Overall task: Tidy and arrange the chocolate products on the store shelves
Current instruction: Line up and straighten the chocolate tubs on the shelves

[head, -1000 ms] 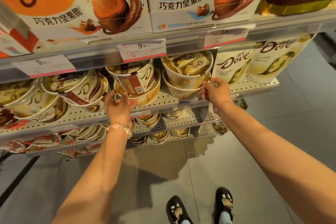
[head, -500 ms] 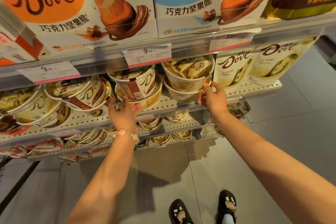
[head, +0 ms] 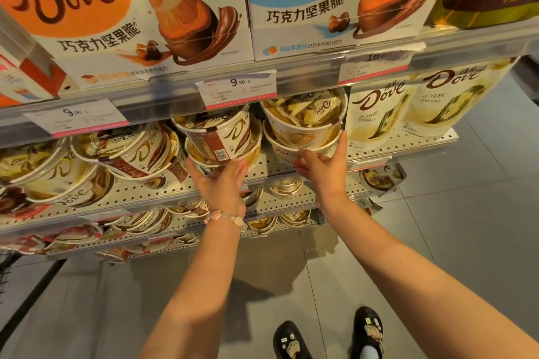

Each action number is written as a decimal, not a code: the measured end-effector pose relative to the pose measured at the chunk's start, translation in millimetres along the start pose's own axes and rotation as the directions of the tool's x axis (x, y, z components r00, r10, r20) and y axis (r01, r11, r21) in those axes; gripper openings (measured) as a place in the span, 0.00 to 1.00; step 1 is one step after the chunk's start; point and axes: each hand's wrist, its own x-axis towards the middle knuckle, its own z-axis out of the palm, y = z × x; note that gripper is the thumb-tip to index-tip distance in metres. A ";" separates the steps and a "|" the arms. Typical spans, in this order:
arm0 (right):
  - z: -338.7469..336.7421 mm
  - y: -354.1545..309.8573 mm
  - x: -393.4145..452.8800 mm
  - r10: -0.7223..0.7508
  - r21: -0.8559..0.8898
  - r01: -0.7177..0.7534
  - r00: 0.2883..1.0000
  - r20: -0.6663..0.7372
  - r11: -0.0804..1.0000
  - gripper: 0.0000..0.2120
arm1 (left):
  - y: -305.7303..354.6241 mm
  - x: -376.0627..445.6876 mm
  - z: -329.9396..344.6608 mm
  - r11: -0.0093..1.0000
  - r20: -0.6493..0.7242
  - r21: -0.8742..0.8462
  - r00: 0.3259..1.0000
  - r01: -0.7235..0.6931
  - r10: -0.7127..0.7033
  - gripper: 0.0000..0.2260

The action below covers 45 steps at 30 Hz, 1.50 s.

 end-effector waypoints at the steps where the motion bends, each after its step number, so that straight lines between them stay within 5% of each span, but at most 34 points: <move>1: 1.6 -1.7 -0.9 0.011 0.031 -0.012 1.000 0.006 0.999 0.41 | -0.2 -0.5 0.3 1.000 0.001 -0.005 1.000 0.004 -0.004 0.43; 6: 5.9 -5.8 3.0 0.066 0.089 -0.066 0.998 0.005 0.994 0.40 | -0.1 0.9 0.9 0.998 0.025 -0.056 0.999 0.026 -0.024 0.43; 22: -7.0 -26.0 19.3 0.057 -0.111 -0.048 0.995 0.083 0.993 0.29 | 29.0 20.8 -32.5 0.992 0.226 0.109 0.970 0.066 -0.089 0.38; 40: -22.6 -25.1 29.5 0.020 -0.178 0.009 0.988 0.155 0.984 0.30 | 28.3 20.2 -38.8 0.974 0.281 0.224 0.955 0.032 -0.096 0.38; 42: -24.8 -22.6 26.5 -0.012 -0.212 0.044 0.989 0.149 0.976 0.31 | 29.7 21.4 -42.5 0.934 0.269 0.353 0.962 -0.059 -0.041 0.36; 45: -27.8 -18.9 14.9 -0.138 -0.405 0.152 0.988 0.064 0.902 0.28 | 29.6 13.5 -43.3 0.740 0.220 0.619 0.962 -0.264 0.159 0.36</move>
